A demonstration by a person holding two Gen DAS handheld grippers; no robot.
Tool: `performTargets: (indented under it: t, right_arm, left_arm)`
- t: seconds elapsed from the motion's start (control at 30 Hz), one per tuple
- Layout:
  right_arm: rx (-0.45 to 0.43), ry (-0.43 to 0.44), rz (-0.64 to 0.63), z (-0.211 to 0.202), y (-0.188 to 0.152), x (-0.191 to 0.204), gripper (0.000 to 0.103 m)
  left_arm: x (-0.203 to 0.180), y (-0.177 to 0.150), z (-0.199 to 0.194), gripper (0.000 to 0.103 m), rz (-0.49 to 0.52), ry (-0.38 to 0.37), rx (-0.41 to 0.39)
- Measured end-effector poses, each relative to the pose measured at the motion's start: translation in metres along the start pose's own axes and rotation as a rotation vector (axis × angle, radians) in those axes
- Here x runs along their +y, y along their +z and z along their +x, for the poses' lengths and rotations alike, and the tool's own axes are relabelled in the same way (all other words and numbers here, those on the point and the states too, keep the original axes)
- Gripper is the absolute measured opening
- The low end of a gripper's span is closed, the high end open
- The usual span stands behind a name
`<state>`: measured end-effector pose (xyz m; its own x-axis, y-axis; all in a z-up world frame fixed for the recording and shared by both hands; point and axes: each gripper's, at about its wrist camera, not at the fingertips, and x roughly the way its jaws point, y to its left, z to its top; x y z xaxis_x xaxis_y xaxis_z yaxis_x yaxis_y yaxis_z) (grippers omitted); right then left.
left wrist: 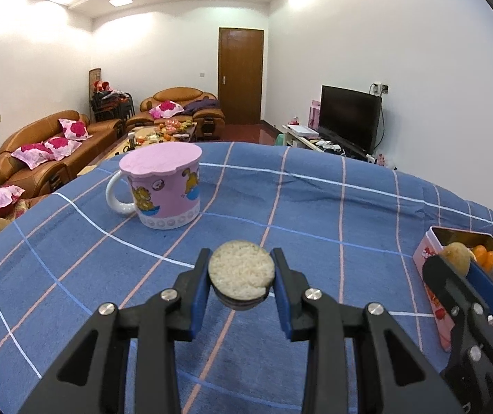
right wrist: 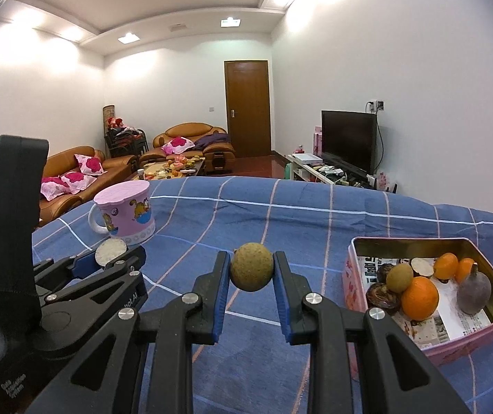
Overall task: Organize fruits
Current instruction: 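Carry the jar and kiwi toward the tin box with both tools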
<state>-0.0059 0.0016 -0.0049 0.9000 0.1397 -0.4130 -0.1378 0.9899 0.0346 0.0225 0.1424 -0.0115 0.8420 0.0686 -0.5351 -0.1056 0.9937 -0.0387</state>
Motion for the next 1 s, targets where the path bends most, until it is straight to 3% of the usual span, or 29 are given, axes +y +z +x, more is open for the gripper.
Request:
performTargets:
  t: [1.0]
  right_arm:
    - [-0.059, -0.054, 0.017, -0.032, -0.010, -0.031, 0.027]
  left_arm:
    - [-0.037, -0.012, -0.027, 0.036, 0.039, -0.005, -0.062]
